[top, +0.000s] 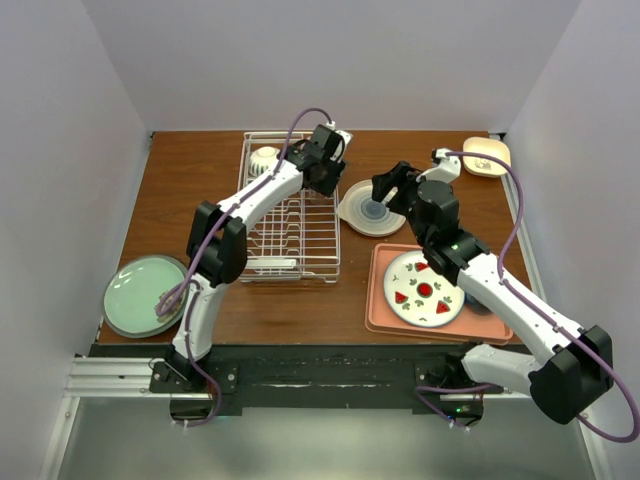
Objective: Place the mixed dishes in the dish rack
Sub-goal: Place the cup upside down on the dish rack
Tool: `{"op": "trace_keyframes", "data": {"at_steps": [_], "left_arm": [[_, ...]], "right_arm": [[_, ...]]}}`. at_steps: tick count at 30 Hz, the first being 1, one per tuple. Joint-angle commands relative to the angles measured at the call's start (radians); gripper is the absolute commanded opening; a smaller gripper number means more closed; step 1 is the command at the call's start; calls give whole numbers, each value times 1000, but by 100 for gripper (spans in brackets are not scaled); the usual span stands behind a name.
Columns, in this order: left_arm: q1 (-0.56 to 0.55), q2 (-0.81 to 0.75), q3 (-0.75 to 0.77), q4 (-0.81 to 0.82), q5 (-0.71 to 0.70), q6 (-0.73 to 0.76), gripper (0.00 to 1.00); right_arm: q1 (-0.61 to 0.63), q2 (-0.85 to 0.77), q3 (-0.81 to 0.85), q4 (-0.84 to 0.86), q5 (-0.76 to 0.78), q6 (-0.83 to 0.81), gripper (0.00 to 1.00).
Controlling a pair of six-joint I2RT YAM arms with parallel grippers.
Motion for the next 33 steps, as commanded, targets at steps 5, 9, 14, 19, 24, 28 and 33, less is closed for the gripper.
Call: {"op": "trace_keyframes", "data": {"at_steps": [5, 9, 14, 19, 24, 28, 33], "left_arm": [[4, 4, 42, 19, -7, 12, 75], [4, -3, 31, 26, -7, 12, 83], [4, -27, 17, 40, -15, 6, 89], [6, -103, -21, 66, -23, -3, 97], [4, -208, -87, 106, -23, -5, 100], [6, -352, -223, 170, -23, -11, 100], [21, -501, -404, 283, -44, -92, 100]], "right_arm": [[-1, -5, 2, 4, 37, -2, 74], [-1, -5, 2, 3, 39, 0, 74], [-1, -5, 2, 0, 45, 1, 74], [-2, -3, 8, -17, 73, -3, 74], [-2, 22, 25, -57, 129, -14, 75], [-18, 70, 25, -91, 168, -16, 76], [-117, 146, 12, -129, 173, -14, 76]]}}
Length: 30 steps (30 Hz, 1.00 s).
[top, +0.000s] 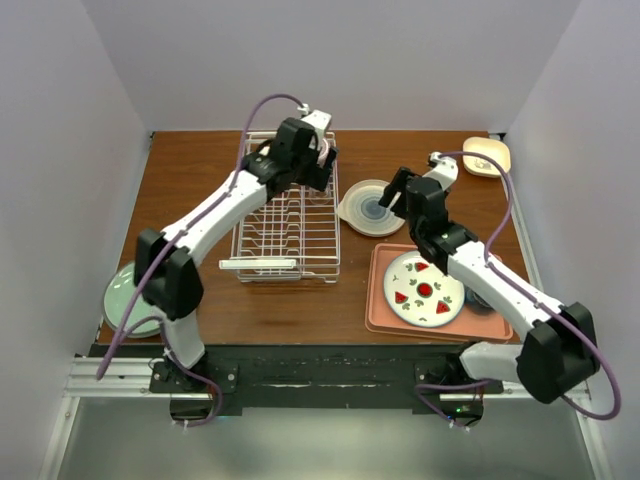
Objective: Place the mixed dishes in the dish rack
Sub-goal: Place the cup upside down on the dish rack, then grab a plate with the right arm
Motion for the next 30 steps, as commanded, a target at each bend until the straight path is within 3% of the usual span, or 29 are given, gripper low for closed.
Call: {"op": "trace_keyframes", "data": {"at_steps": [1, 6, 12, 19, 30], "left_arm": [[15, -156, -145, 118, -27, -75, 100], [30, -312, -350, 194, -140, -138, 100], [75, -499, -546, 351, -85, -217, 100], [104, -648, -652, 403, -73, -255, 100], [107, -837, -695, 435, -173, -270, 100]], "right_arm": [[-98, 52, 1, -33, 36, 12, 76], [-178, 138, -28, -1, -39, 16, 76], [-186, 211, -33, 11, -93, 29, 75], [-190, 339, -2, 28, -137, 50, 70], [-195, 546, 117, 80, -131, 75, 47]]}}
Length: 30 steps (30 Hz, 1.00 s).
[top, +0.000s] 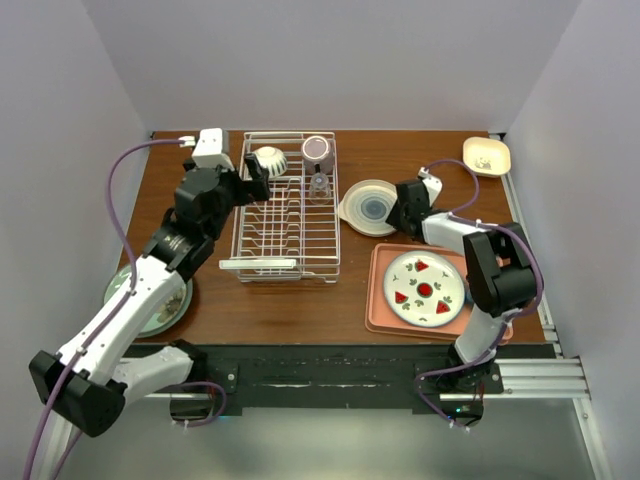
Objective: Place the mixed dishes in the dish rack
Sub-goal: Grab a plate with the right arm
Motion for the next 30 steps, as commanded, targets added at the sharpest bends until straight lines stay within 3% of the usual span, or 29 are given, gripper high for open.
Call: {"op": "trace_keyframes", "data": {"at_steps": [1, 7, 10, 21, 30], "left_arm": [[6, -67, -34, 99, -59, -28, 100], [6, -37, 8, 142, -76, -27, 100], [6, 9, 67, 133, -47, -16, 100], [6, 97, 93, 217, 71, 11, 100], [6, 278, 196, 237, 332, 47, 100]], "right_arm": [[-7, 31, 62, 61, 14, 22, 46], [-7, 65, 82, 48, 20, 34, 24], [-7, 73, 89, 47, 38, 37, 0], [-23, 62, 184, 59, 78, -16, 0], [-63, -36, 184, 94, 8, -44, 0]]}}
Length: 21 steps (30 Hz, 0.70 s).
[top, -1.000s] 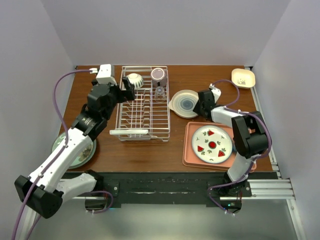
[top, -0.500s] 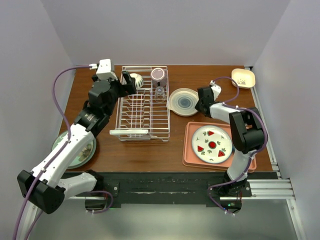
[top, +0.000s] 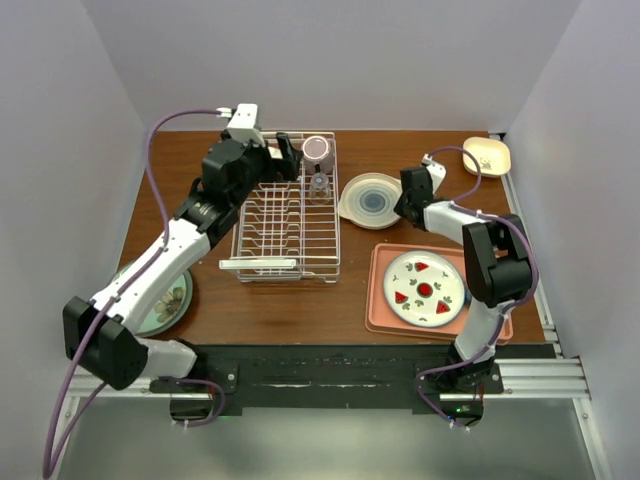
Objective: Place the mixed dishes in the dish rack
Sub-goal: Grab a plate with the right arm
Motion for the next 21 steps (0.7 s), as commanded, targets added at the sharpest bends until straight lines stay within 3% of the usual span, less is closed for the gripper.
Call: {"op": "trace_keyframes", "data": {"at_steps": [1, 4, 13, 21], "left_arm": [[6, 93, 80, 81, 228, 40, 100], [3, 148, 95, 124, 326, 40, 100], [-29, 306, 167, 189, 438, 16, 100], [-37, 411, 245, 178, 458, 22, 100]], "right_arm": [[-26, -132, 51, 95, -17, -3, 0], [-48, -178, 40, 93, -60, 10, 0], [-92, -318, 9, 76, -136, 51, 0], [-125, -416, -23, 72, -201, 50, 0]]}}
